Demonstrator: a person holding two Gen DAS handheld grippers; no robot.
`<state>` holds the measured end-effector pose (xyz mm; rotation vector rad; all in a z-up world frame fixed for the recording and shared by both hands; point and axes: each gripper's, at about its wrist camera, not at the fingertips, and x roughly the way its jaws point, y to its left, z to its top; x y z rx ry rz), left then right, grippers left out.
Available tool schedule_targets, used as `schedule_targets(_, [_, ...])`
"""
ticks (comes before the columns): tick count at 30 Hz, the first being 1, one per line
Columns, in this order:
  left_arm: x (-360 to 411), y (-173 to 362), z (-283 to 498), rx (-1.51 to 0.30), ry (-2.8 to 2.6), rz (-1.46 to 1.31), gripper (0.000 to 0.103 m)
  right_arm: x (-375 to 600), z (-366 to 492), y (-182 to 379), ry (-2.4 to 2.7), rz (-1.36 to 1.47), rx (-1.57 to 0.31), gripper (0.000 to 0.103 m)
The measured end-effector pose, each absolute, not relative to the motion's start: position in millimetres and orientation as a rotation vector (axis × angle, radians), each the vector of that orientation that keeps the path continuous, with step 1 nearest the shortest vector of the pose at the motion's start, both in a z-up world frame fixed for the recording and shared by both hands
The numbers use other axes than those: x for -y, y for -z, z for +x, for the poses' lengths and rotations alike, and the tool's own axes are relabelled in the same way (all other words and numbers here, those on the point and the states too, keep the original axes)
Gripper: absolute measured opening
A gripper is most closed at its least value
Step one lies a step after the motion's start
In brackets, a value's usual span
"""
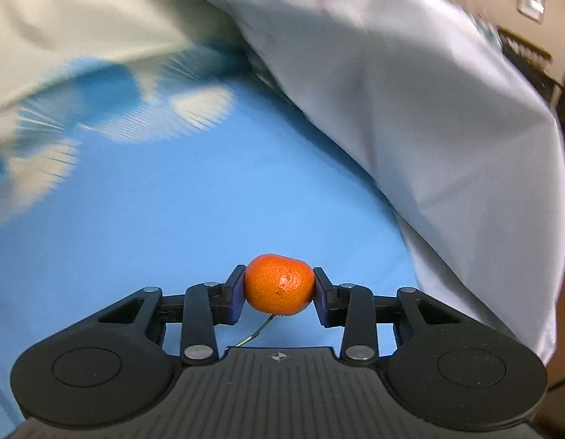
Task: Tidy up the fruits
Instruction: 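Carry the mandarins to the box and open both tools to drop them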
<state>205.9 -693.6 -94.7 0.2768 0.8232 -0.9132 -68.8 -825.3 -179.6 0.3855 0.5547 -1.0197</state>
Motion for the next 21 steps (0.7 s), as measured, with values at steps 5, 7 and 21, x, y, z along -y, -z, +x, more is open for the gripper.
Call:
schedule_targets(5, [575, 47, 215, -0.830, 0.881, 0.216, 0.042, 698, -27, 112, 0.806, 0.385, -0.493, 0.039])
schedule_targets(7, [522, 32, 216, -0.835, 0.861, 0.225, 0.042, 648, -12, 88, 0.715, 0.402, -0.479, 0.039])
schedule_targets(21, [218, 13, 192, -0.911, 0.672, 0.183, 0.042, 364, 62, 41, 0.200, 0.339, -0.551, 0.039])
